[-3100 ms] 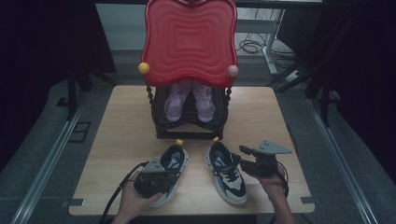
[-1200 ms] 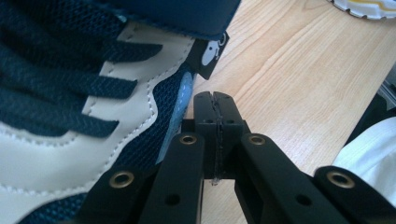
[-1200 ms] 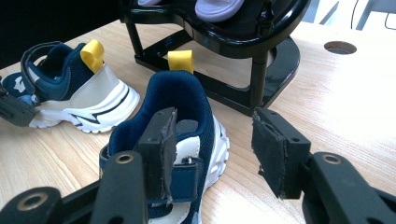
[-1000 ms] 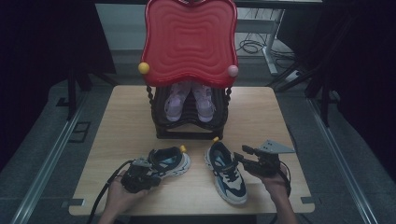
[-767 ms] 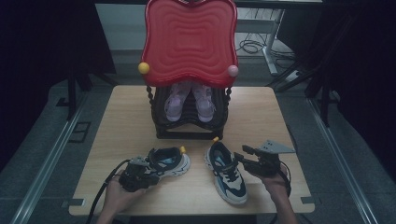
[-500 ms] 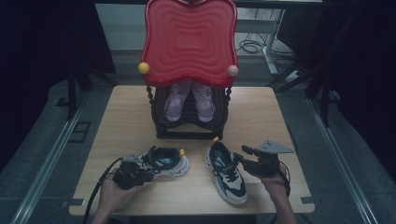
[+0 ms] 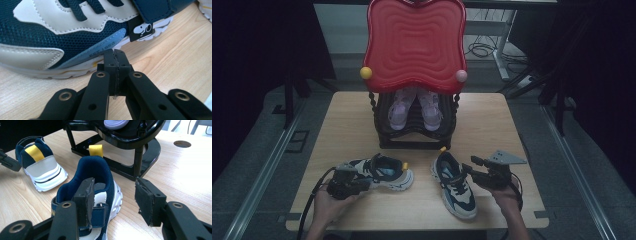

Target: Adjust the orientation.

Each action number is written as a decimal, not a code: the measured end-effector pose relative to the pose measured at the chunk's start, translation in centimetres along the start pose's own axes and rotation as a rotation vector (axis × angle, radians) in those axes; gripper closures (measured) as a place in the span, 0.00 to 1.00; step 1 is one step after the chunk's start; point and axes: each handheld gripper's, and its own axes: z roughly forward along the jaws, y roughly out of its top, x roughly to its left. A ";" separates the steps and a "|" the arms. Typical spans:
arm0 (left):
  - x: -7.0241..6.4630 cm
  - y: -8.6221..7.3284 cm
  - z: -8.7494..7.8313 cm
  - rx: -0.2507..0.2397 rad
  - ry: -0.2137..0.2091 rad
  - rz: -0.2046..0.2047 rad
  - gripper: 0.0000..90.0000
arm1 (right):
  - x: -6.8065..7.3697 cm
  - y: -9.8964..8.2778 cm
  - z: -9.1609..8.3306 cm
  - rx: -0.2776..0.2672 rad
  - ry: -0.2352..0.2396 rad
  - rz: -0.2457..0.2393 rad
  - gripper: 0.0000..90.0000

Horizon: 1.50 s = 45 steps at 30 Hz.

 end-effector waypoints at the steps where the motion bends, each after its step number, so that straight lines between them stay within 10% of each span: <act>1: 0.1 0.0 0.0 0.001 0.003 0.000 1.00 | 0.0 0.0 0.0 -0.002 0.001 0.003 0.55; 30: 4.0 1.0 0.3 -0.058 0.021 -0.109 1.00 | 0.3 0.4 -0.5 -0.032 0.010 0.004 0.56; 45: 3.2 0.8 -0.4 -0.104 0.038 -0.088 0.97 | 0.7 0.9 -0.9 -0.069 0.060 0.018 0.64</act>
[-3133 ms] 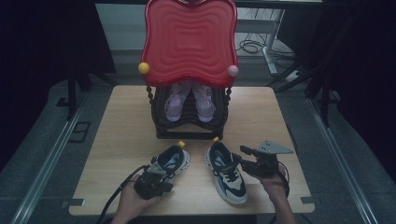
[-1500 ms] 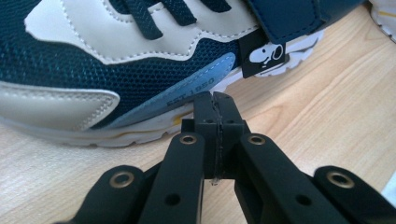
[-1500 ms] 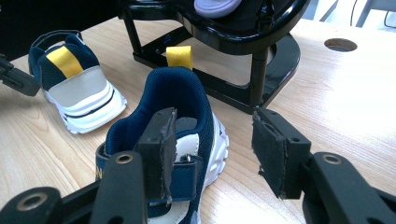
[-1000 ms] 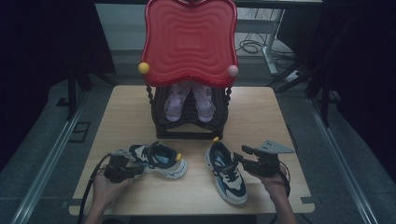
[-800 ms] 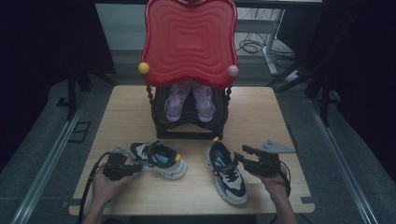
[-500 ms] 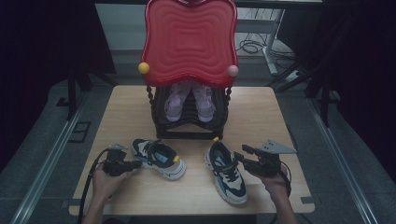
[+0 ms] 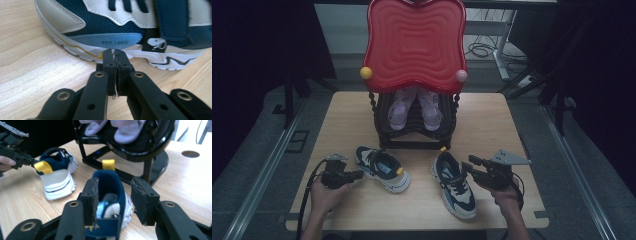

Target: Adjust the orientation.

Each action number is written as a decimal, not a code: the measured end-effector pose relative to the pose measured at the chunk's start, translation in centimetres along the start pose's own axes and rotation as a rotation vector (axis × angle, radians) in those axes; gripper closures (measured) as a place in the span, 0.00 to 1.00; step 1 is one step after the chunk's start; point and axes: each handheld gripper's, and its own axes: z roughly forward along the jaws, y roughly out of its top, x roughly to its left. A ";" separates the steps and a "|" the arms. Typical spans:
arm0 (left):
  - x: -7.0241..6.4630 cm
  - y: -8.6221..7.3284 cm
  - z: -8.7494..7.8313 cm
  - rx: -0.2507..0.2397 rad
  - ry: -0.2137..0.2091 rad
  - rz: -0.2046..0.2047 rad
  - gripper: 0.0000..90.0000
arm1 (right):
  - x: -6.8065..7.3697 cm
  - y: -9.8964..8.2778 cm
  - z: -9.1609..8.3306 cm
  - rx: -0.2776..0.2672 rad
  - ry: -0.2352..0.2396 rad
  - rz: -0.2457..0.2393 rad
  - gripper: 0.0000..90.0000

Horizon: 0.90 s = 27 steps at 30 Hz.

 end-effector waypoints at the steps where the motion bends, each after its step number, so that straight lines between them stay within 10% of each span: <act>1: -0.2 -0.1 -0.2 -0.008 0.004 0.008 0.95 | 0.2 0.1 0.0 -0.003 0.005 -0.002 0.66; 10: -2.2 -0.4 -1.7 0.003 0.016 0.129 0.69 | 2.6 1.0 0.8 -0.013 0.095 -0.041 0.78; 27: -2.7 0.3 -2.9 -0.053 0.018 0.129 0.48 | 6.5 1.9 6.2 0.148 0.172 -0.119 0.98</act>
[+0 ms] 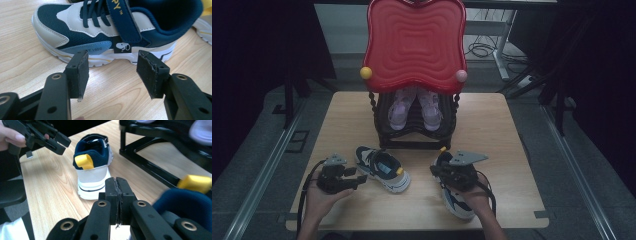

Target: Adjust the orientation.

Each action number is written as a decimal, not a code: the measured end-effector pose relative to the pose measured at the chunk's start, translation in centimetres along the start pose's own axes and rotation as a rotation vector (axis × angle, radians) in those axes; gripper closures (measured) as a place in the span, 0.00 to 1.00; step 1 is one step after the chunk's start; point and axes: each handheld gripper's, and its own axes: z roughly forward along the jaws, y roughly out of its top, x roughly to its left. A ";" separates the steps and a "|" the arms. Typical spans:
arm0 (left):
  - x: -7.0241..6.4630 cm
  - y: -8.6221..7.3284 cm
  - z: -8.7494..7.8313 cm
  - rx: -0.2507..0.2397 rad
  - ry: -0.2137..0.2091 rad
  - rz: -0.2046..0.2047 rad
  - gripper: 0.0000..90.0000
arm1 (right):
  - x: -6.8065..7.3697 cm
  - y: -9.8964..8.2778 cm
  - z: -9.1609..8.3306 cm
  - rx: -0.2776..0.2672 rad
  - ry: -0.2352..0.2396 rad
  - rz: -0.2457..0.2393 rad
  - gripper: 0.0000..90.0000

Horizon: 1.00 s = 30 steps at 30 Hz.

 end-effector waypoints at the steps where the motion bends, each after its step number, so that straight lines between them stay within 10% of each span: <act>1: 0.0 0.0 -0.1 -0.003 -0.004 0.005 0.48 | 0.1 0.2 0.4 0.010 0.005 -0.004 0.99; 30: -0.1 0.0 -1.1 -0.020 0.005 0.021 0.47 | 2.0 3.0 10.1 0.203 -0.042 -0.060 0.99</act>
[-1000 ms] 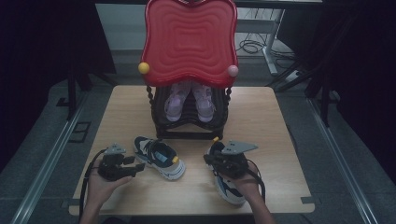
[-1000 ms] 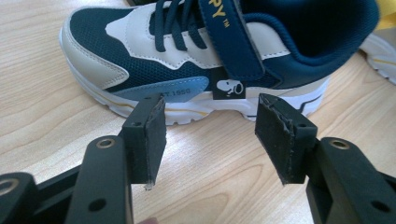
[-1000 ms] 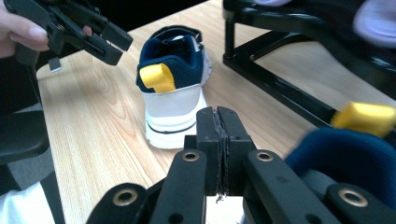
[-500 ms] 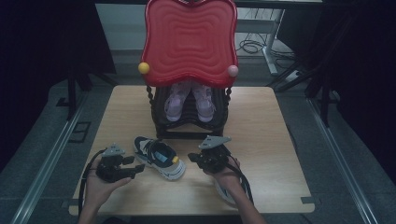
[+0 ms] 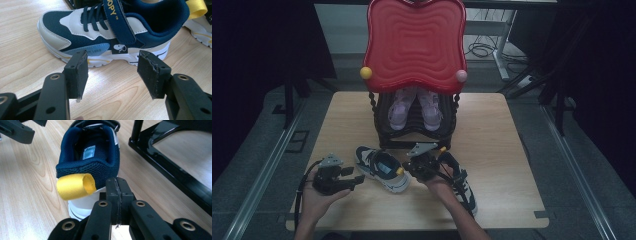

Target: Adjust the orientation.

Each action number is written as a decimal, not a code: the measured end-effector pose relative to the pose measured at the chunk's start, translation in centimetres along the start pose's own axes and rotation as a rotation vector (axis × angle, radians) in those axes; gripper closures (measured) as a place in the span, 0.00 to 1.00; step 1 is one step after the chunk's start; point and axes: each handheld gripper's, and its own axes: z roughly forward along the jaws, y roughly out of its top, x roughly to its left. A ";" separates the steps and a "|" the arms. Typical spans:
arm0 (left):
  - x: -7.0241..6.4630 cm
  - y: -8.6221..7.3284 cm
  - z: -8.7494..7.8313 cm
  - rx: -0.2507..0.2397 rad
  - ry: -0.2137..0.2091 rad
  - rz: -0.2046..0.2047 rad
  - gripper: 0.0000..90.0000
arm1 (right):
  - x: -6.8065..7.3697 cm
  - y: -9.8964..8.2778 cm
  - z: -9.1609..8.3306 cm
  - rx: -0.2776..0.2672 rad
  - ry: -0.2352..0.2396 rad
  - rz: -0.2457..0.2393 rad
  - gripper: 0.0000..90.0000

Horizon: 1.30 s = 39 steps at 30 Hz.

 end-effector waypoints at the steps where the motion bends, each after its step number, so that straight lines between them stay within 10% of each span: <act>1: 0.0 0.0 0.0 0.001 0.002 -0.001 0.47 | 0.0 0.0 0.0 0.000 0.000 0.000 0.99; 39: 3.2 -1.1 -2.0 -0.058 0.083 -0.101 0.46 | 5.7 0.5 3.2 -0.063 0.257 -0.048 0.99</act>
